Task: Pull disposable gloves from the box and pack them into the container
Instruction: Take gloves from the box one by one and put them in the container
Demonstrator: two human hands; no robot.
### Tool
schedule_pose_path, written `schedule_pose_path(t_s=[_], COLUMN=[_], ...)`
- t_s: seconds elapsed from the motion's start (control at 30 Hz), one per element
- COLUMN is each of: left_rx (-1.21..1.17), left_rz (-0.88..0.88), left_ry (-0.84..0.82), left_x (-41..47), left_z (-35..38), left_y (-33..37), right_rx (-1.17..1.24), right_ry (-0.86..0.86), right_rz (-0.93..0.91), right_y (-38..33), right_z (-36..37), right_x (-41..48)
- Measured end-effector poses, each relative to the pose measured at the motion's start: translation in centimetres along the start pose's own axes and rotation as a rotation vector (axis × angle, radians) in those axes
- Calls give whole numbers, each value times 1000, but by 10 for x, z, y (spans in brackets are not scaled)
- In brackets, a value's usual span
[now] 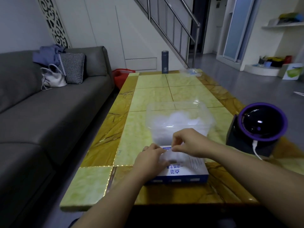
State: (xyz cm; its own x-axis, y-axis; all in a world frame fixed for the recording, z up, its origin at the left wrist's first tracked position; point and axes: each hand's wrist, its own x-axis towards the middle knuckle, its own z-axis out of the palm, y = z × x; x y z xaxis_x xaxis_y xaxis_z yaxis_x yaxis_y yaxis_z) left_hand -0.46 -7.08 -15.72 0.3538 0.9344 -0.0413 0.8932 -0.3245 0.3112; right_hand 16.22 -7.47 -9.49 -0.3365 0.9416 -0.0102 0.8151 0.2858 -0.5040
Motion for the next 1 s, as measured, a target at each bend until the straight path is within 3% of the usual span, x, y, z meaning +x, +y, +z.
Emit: schedule_pose_path(t_s=[0.33,0.47,0.57,0.73,1.0], left_rx=[-34,-482,-826,-1362,-1340], left_rz=[-30,64,72,65,28], left_ry=[-43,-181,-267,-142,167], left_x=[-4,-9,-8,-6,-6], left_z=[-9,-32,-49,-76,-93], left_y=[5,-1,-9,-3,15], right_rx=[49,177,268,350,374], right_ry=[294,462,442,343,323], right_rz=[-71,-112,-118,-97,-49], right_y=[-20,-23,-25,-30,-29], right_z=[-37,-57,-69,-72,-66], right_x=[-4,-6,-9,-12,-14])
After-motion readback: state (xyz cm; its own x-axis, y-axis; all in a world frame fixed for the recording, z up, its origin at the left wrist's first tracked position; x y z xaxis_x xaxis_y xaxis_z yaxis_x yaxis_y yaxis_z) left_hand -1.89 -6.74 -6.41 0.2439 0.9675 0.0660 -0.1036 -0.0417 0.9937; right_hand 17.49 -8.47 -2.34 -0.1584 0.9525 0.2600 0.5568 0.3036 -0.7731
